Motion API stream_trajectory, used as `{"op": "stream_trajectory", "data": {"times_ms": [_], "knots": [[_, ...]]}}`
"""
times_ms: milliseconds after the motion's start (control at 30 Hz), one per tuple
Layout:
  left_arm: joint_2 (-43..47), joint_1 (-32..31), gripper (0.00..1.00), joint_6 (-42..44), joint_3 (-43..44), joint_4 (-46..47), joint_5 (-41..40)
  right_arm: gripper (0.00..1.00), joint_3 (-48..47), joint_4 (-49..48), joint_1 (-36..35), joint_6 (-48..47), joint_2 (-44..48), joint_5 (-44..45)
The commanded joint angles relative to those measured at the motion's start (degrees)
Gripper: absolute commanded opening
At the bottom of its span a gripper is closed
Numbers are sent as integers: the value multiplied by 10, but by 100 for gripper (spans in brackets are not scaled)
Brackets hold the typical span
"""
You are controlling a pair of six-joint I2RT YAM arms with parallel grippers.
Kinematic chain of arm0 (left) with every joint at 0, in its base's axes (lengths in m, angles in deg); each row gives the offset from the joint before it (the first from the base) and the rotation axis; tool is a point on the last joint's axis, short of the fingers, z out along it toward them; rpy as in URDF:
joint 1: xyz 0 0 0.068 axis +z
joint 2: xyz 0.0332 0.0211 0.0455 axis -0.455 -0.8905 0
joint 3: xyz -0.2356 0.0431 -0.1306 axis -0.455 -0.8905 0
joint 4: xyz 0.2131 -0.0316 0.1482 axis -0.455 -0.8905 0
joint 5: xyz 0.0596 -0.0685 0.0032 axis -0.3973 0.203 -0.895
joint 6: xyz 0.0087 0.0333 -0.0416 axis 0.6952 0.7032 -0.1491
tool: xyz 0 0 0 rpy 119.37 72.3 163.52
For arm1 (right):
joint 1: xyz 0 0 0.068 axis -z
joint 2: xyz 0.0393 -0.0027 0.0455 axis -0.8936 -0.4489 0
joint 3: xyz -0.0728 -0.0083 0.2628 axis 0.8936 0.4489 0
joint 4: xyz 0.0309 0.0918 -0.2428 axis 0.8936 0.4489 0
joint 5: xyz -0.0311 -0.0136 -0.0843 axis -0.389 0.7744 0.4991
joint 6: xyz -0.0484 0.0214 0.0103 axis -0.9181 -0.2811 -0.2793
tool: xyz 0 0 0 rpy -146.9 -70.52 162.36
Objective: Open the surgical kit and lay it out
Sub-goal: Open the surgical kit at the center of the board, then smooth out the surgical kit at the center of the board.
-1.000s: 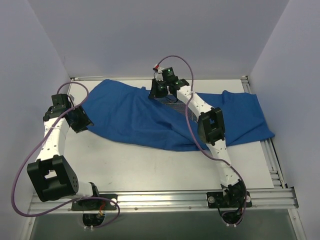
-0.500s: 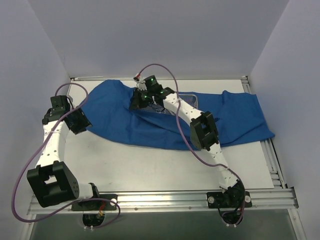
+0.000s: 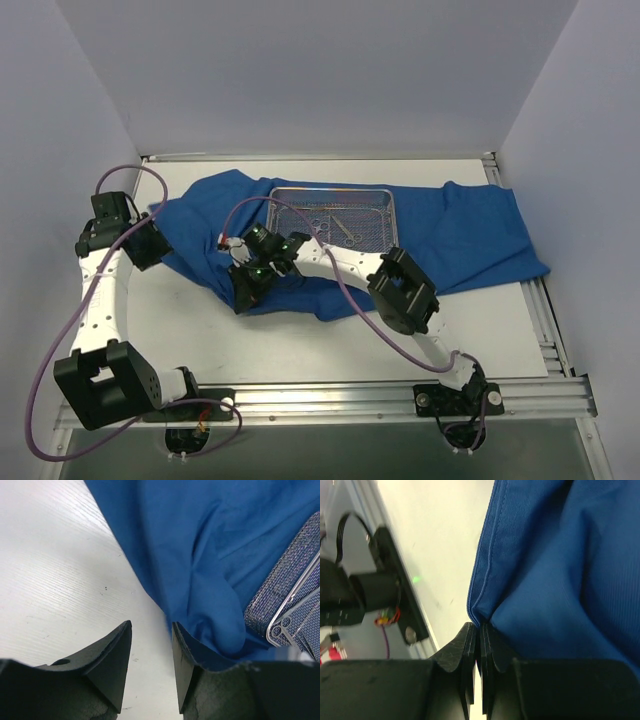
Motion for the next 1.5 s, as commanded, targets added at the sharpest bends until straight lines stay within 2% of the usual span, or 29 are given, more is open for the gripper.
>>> {"op": "stream_trajectory", "data": {"times_ms": [0,67,100,167,233,400,500,567,600,633,700,733,800,867,967,1133,1233,1467], "knots": [[18,3,47,-8,37,-3,-11,0,58,0,-3,-14,79,-42],[14,4,47,-13,34,4,-6,1,64,11,-7,-15,78,-50],[11,4,47,-15,33,9,-2,8,61,15,-5,-14,79,-43],[1,4,47,-24,35,17,10,37,61,13,3,-1,98,0],[-6,3,47,-29,40,35,24,52,62,13,15,5,124,59],[-58,-18,31,-17,58,95,93,56,65,19,133,71,207,170],[-117,-50,25,-7,98,114,115,54,65,27,211,96,252,266],[-169,-78,20,-3,141,122,118,46,68,35,255,108,272,304],[-191,-85,9,-3,158,124,120,41,66,43,296,121,274,349],[-208,-92,4,-4,173,127,128,27,59,52,317,123,274,364],[-258,-101,2,-16,210,147,141,16,52,51,371,115,266,375],[-274,-104,2,-19,221,154,162,7,52,46,387,109,264,376],[-320,-112,2,-15,256,175,175,1,52,23,413,96,250,376],[-353,-116,2,-16,271,217,205,0,46,9,446,82,225,368],[-414,-119,2,-24,319,228,223,0,33,4,477,83,181,326],[-553,-137,2,-28,473,133,213,0,22,25,485,74,130,315],[-609,-140,2,-37,531,71,183,0,41,24,488,76,120,316],[-674,-129,2,-68,575,-35,108,0,74,49,508,72,98,332]]}}
